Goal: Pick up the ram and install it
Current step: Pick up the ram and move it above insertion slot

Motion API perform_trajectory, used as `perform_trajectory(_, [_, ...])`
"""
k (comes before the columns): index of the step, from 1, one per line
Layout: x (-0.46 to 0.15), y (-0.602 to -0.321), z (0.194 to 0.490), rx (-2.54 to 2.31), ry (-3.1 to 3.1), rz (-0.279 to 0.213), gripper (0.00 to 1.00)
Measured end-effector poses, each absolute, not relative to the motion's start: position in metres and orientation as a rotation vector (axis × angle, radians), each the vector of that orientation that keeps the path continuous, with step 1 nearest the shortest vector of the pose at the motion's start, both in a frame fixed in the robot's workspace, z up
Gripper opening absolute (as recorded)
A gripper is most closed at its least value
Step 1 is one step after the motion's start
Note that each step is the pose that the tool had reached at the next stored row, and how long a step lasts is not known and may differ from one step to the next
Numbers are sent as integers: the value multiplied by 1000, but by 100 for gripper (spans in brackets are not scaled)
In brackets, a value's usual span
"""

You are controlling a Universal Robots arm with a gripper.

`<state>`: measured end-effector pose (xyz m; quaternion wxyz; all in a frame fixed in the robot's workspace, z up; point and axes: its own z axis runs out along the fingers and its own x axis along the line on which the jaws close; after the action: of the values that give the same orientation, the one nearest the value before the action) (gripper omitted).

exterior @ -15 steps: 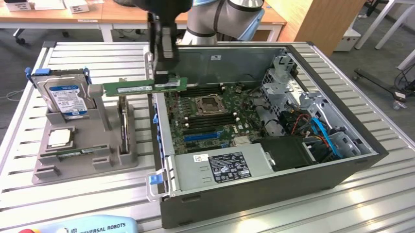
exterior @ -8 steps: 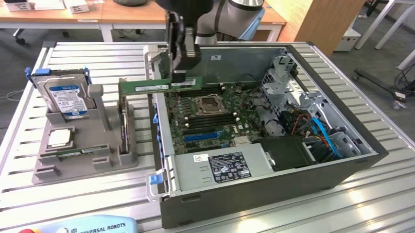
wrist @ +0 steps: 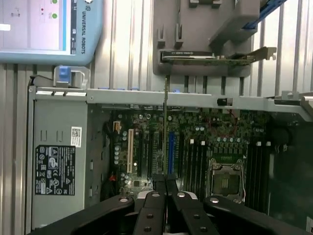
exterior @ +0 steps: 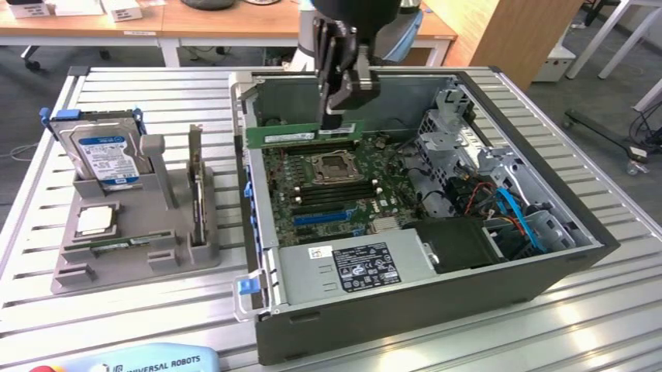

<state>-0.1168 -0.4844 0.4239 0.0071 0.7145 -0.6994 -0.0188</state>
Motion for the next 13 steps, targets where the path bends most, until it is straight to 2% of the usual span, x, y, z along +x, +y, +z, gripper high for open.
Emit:
perform_trajectory(3, [-104, -484, 424, 2235, -2187, -59, 12])
perform_trajectory(7, [-50, -484, 424, 2234, -2187, -59, 12])
perform_trajectory(13, [-43, -484, 424, 2235, -2187, -59, 12])
